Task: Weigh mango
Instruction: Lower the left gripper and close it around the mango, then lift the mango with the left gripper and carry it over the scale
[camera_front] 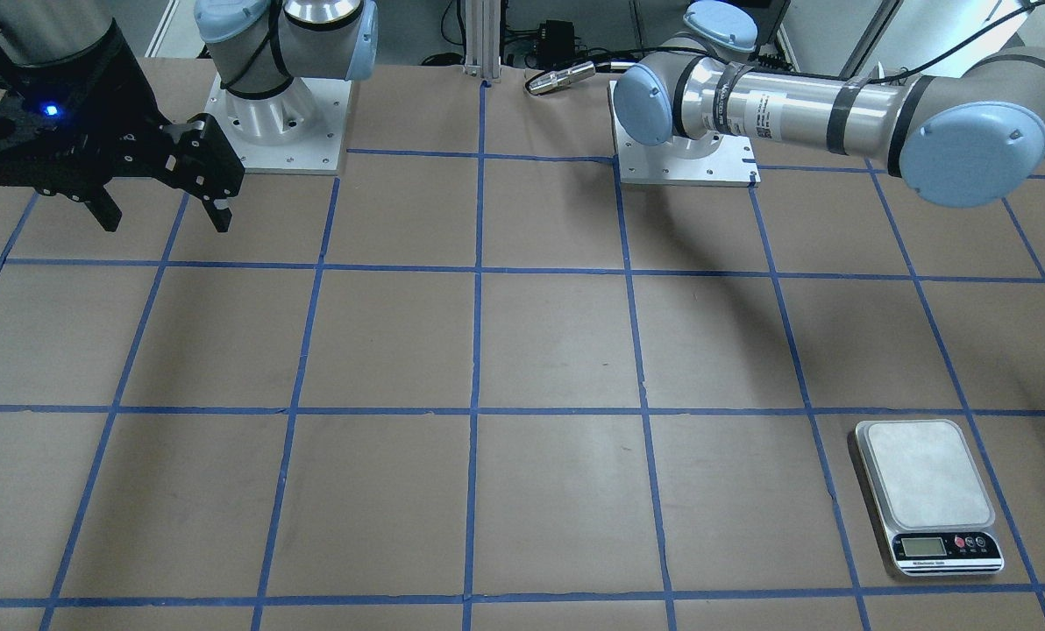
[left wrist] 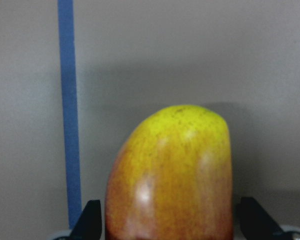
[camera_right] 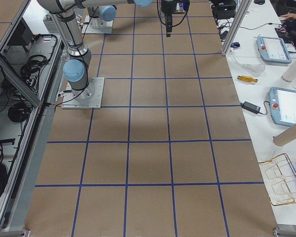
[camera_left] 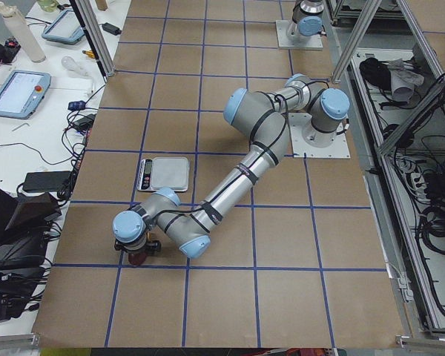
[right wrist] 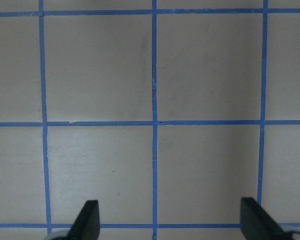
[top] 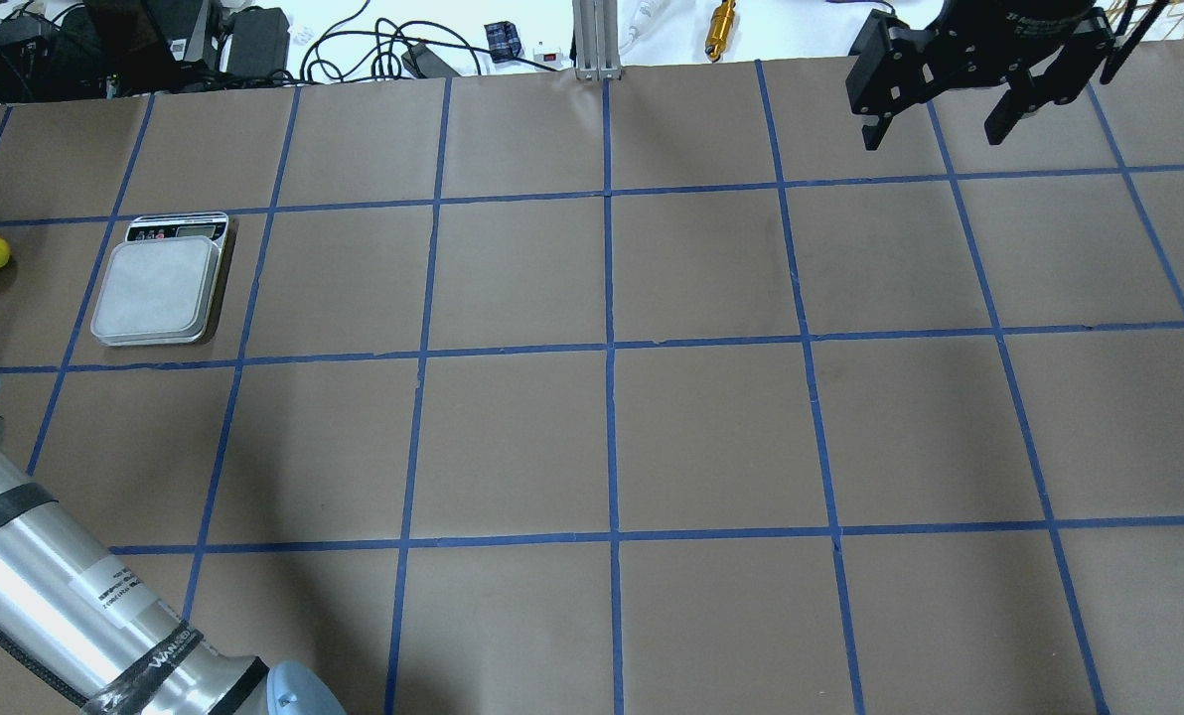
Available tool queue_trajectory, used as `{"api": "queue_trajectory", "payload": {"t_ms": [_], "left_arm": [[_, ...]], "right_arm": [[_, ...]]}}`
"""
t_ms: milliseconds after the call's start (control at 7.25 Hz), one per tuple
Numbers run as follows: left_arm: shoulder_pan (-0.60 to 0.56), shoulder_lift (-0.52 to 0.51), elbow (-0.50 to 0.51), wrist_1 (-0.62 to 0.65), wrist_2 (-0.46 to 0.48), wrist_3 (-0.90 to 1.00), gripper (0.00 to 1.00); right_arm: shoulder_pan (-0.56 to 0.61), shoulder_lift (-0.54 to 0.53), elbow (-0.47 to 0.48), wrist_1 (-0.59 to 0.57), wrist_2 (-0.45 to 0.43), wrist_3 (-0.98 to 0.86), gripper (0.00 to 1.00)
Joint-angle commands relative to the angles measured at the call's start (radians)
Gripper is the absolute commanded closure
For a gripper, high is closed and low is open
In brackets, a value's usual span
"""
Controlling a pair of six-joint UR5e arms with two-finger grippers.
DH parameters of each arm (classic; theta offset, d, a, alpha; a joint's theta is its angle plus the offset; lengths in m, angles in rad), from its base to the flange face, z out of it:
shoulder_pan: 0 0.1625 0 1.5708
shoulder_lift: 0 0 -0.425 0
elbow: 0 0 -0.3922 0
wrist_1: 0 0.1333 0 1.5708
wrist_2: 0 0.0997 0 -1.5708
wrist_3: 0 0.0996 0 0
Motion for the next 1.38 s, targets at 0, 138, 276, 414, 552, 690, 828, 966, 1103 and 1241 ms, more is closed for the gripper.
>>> {"api": "queue_trajectory", "payload": {"t_ms": [0,138,276,414,552,690,828,966,1103,1241], "left_arm": [[0.001,0.01,-0.002,-0.001,0.001,0.017,0.75],[0.001,0.029,-0.011,-0.001,0.002,0.017,1.0],[0.001,0.061,-0.038,-0.013,0.004,0.02,1.0],[-0.007,0.117,-0.092,-0.021,0.01,0.023,1.0],[-0.015,0.189,-0.179,-0.02,0.014,0.022,1.0],[-0.022,0.266,-0.292,-0.009,0.013,0.023,1.0],[-0.027,0.342,-0.402,-0.007,0.008,0.003,1.0],[-0.045,0.41,-0.498,0.009,0.005,-0.021,1.0],[-0.1,0.467,-0.564,0.044,0.011,-0.055,1.0],[-0.131,0.502,-0.624,0.066,0.01,-0.111,1.0]], "right_arm": [[0.0,0.0,0.0,0.0,0.0,0.0,0.0],[0.0,-0.001,0.0,0.0,0.001,0.0,0.0],[0.0,-0.001,0.0,0.0,0.0,0.0,0.0],[0.0,0.0,0.0,0.0,0.0,0.0,0.0],[-0.001,-0.001,0.0,0.0,0.0,0.0,0.0],[0.0,0.0,0.0,0.0,0.0,0.0,0.0],[0.0,-0.001,0.0,0.0,0.001,0.0,0.0],[0.0,-0.001,0.0,0.0,0.0,0.0,0.0],[0.0,0.0,0.0,0.0,0.001,0.0,0.0],[0.0,0.0,0.0,0.0,0.0,0.0,0.0]]}}
